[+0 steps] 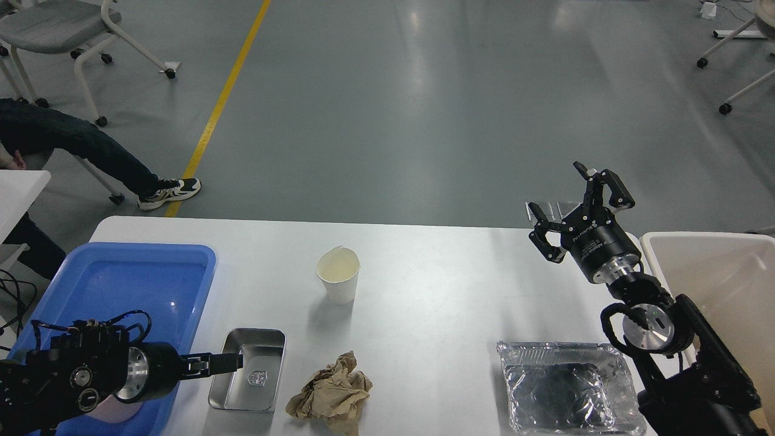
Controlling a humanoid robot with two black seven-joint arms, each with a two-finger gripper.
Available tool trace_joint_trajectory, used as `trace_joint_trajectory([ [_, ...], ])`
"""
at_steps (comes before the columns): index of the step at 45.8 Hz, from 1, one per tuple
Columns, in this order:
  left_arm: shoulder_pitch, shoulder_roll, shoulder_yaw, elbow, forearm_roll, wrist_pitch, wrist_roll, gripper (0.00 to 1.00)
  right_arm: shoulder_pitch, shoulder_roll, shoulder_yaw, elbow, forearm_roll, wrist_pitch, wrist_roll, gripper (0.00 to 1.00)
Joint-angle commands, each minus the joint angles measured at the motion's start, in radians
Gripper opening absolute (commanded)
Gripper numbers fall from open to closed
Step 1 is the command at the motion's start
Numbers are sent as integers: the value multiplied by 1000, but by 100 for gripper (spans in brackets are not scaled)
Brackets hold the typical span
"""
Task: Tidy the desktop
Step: 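Reach the left gripper to the steel dish and grasp its rim, then lift the steel dish with the left gripper into the blue tray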
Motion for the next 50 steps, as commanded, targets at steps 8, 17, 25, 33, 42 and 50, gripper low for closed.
trace_joint_trajectory([
  [8, -1, -4, 46, 9, 0, 0, 17, 37, -1, 0, 1, 0, 0, 0, 1, 100],
  [17, -1, -16, 64, 9, 3, 0, 0, 11, -2, 0, 1, 0, 0, 0, 1, 100],
  [25, -3, -28, 64, 18, 3, 2, -10, 0, -2, 0, 1, 0, 0, 0, 1, 100],
  [33, -9, -31, 64, 21, 5, 2, -13, 0, -7, 0, 1, -2, 0, 0, 1, 100],
  [42, -84, -7, 64, -8, -3, -1, -23, 0, -5, 0, 1, -2, 0, 0, 1, 100],
  [50, -178, 102, 69, -78, -12, -38, -26, 0, -4, -1, -1, -2, -14, 0, -1, 100],
])
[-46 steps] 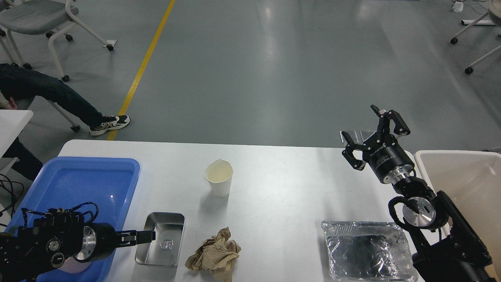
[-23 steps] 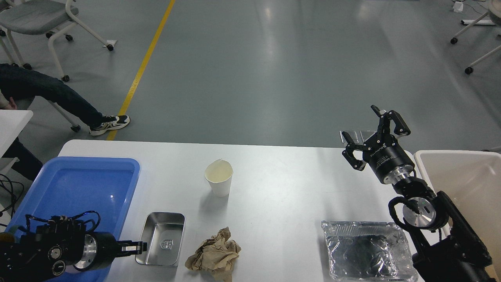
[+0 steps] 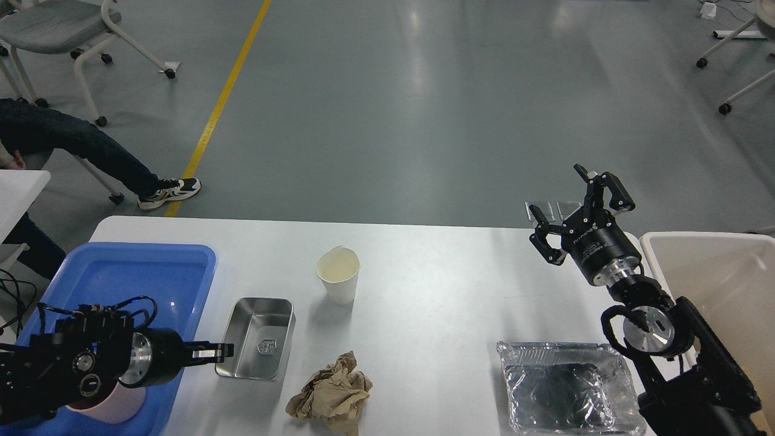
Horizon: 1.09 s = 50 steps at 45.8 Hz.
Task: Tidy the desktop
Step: 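Lift the steel dish with the left gripper into the blue tray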
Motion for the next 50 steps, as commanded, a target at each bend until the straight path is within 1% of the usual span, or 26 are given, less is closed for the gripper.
trace_joint_trajectory([
  [1, -69, 86, 2, -48, -2, -43, -1, 0, 1, -1, 0, 0, -12, 0, -2, 100],
  [12, -159, 282, 1, -105, -1, -149, -6, 0, 2, 0, -15, 0, -15, 0, 0, 100],
  [18, -194, 400, 1, -108, 1, -193, -35, 0, 2, 0, -38, 0, -15, 0, 0, 100],
  [23, -211, 452, -1, -102, 1, -209, -49, 0, 2, 2, -38, 0, -15, 0, 0, 100],
  [28, -199, 443, -1, -70, -2, -198, -47, 0, 4, 2, -40, 0, -15, 0, 0, 100],
  [32, -196, 428, 2, -6, -2, -196, -47, 0, 4, 2, -40, 0, -15, 0, 0, 100],
  [41, -187, 297, 4, 162, -4, -205, -50, 0, 1, 0, -40, 0, -15, 0, 0, 100],
  [47, -147, 216, -1, 303, -5, -212, -83, 0, -6, 2, -40, 0, -15, 0, 0, 100],
  [50, -133, 167, -1, 364, -7, -213, -90, 0, -7, 0, -40, 0, -15, 0, 0, 100],
])
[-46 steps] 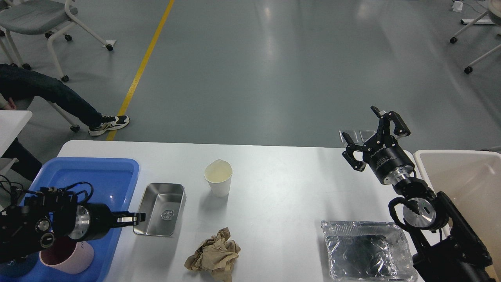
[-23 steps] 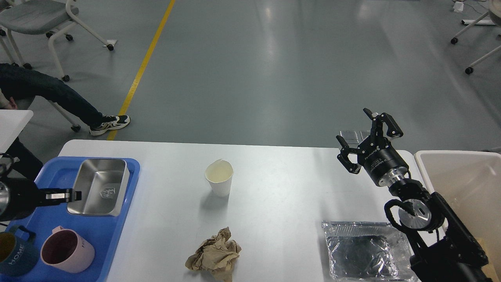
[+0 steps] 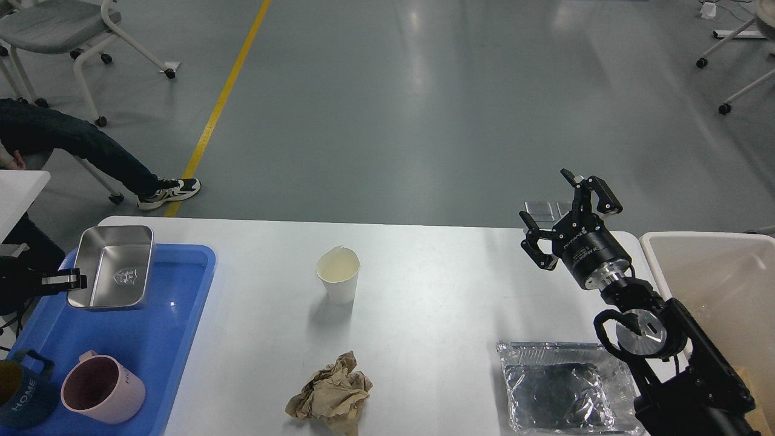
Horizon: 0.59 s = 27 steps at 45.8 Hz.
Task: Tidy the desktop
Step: 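Lift the steel dish with the left gripper into the blue tray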
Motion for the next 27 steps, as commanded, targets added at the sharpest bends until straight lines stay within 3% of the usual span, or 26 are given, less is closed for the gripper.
trace_joint_trajectory([
  [1, 31, -92, -4, 126, -2, -5, -20, 0, -3, 2, 0, 0, 0, 0, 0, 100],
  [15, 114, -229, -12, 310, -3, -6, -78, 0, -3, 2, 0, 0, 0, 0, 0, 100],
  [27, 154, -309, -13, 411, -15, 8, -92, 1, -3, 0, 2, -1, 0, 0, 0, 100],
])
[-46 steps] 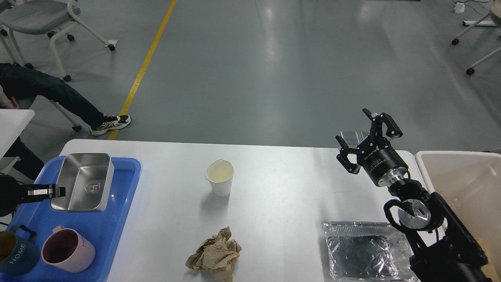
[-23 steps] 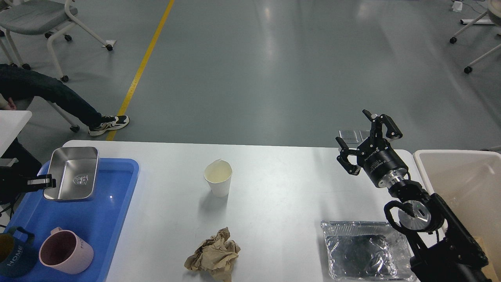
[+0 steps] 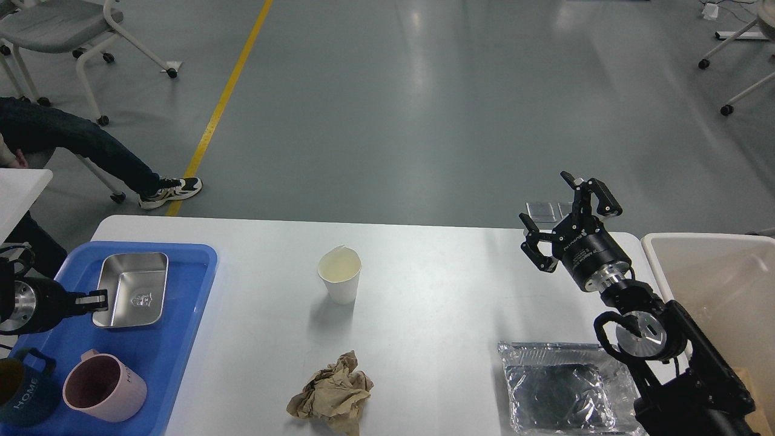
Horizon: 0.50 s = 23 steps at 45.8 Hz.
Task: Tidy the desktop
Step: 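Lift the steel dish with the left gripper into the blue tray, then set the steel dish down in the blue tray and release it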
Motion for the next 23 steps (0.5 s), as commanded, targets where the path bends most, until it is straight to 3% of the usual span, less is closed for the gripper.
trace_joint_trajectory([
  [1, 13, -55, 0, 61, -13, 2, -13, 1, 0, 0, 1, 0, 0, 0, 0, 100],
  [19, 47, -82, 0, 83, -42, 41, -1, 6, -1, 1, 1, -2, 0, 2, 0, 100],
  [21, 47, -84, 0, 83, -44, 42, -1, 11, -1, 1, 1, -2, 0, 0, 0, 100],
  [23, 47, -84, 0, 83, -44, 42, -1, 25, -1, 0, 1, -2, 0, 2, 0, 100],
])
